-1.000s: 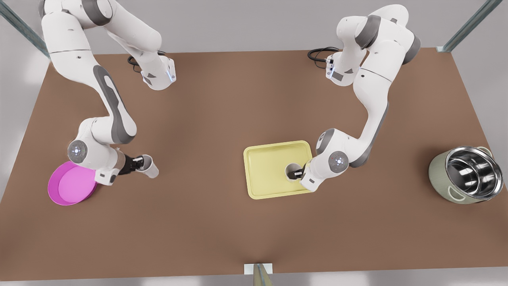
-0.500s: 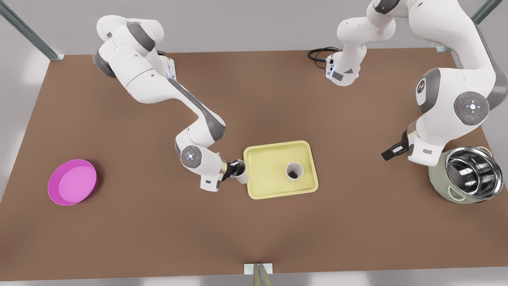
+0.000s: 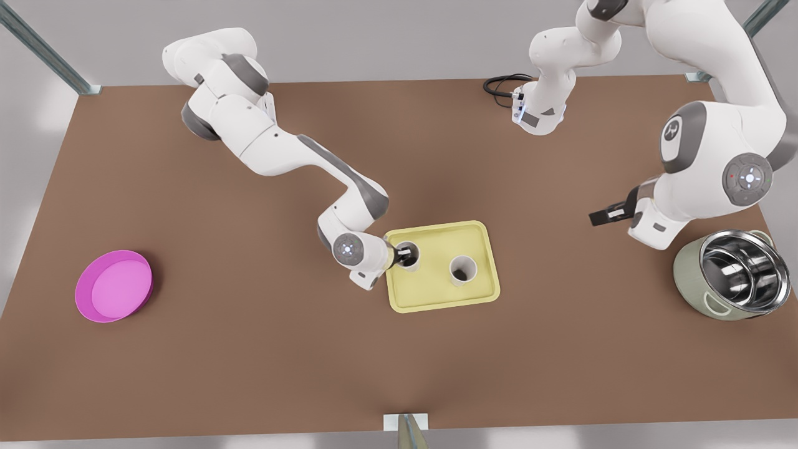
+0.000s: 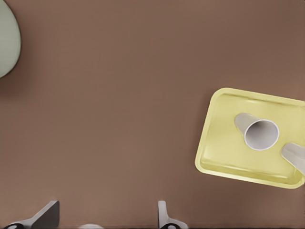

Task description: Use both arms to respectively pick up the white IKEA cups from the middle-left and middle-right positions, then place the white IKEA cups onto the middle-middle tray, ensuring that the cups remain upright and do not tip over

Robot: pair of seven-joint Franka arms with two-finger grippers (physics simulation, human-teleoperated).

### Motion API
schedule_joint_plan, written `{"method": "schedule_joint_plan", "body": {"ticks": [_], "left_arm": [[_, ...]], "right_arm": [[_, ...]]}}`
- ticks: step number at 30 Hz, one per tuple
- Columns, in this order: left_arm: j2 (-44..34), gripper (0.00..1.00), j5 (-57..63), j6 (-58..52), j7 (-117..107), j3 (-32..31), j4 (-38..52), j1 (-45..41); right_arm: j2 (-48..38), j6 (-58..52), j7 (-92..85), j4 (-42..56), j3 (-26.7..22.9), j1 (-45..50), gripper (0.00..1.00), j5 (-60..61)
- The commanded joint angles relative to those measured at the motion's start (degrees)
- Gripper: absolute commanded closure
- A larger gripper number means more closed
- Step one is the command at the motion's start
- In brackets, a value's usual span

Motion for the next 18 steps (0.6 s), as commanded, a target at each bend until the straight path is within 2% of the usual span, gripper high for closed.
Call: {"method": "schedule_joint_plan", "body": {"ticks": [1,2,11,16,18], "left_arm": [[0.5,0.00,-2.4,-1.0,7.6,0.0,-0.2,0.7],[0.7,0.00,-2.5,-1.0,7.6,0.0,-0.2,0.9],[1.1,0.00,-2.0,-0.2,7.6,-0.1,-0.3,0.8],[1.1,0.00,-1.9,-0.1,7.6,-0.1,-0.3,0.9],[1.1,0.00,-1.9,-0.1,7.6,0.0,-0.2,0.9]], "right_arm": [[0.0,-0.5,18.3,-0.1,0.0,0.0,0.45,-0.1],[0.0,-0.5,18.5,-0.2,0.0,-0.1,0.00,-0.2],[-0.6,-0.7,18.3,-0.7,0.4,-1.4,0.00,-0.2],[-2.9,-6.2,18.5,-0.7,6.1,-6.5,0.00,-0.2],[-6.1,-12.7,16.8,-0.6,6.6,-10.4,0.00,-0.6]]}}
